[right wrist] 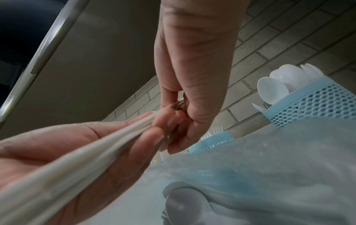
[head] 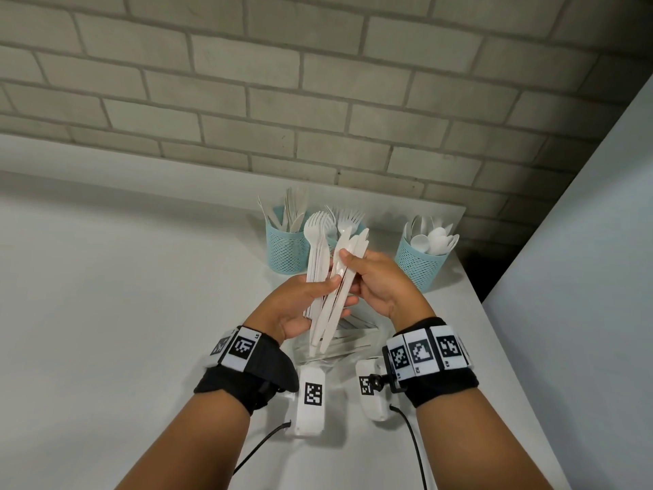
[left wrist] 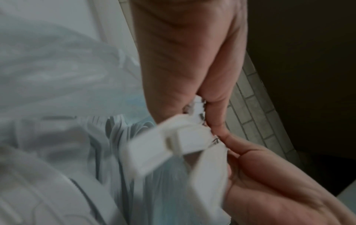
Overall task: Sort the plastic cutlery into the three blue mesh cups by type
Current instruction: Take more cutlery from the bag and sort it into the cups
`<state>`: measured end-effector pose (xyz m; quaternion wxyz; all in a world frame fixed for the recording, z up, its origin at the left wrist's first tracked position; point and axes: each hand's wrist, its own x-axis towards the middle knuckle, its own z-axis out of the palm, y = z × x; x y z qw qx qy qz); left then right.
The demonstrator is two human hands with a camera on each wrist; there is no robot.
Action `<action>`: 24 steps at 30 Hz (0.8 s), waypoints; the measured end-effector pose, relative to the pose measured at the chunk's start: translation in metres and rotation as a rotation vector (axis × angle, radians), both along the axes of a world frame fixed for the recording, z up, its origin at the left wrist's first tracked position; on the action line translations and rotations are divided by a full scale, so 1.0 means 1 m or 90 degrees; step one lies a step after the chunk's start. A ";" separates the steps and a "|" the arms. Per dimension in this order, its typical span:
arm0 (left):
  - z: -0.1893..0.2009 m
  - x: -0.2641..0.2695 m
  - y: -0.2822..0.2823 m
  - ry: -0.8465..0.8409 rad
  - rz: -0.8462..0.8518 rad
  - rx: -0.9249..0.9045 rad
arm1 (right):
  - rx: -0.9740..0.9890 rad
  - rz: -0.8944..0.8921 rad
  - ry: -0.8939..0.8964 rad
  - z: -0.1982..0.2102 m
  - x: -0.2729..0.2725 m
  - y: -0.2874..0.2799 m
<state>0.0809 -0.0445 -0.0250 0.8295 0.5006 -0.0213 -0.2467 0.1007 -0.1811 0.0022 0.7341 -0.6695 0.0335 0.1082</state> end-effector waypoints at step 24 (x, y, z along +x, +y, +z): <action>0.000 0.000 0.002 -0.016 0.057 0.051 | 0.038 -0.013 -0.019 -0.001 -0.001 0.006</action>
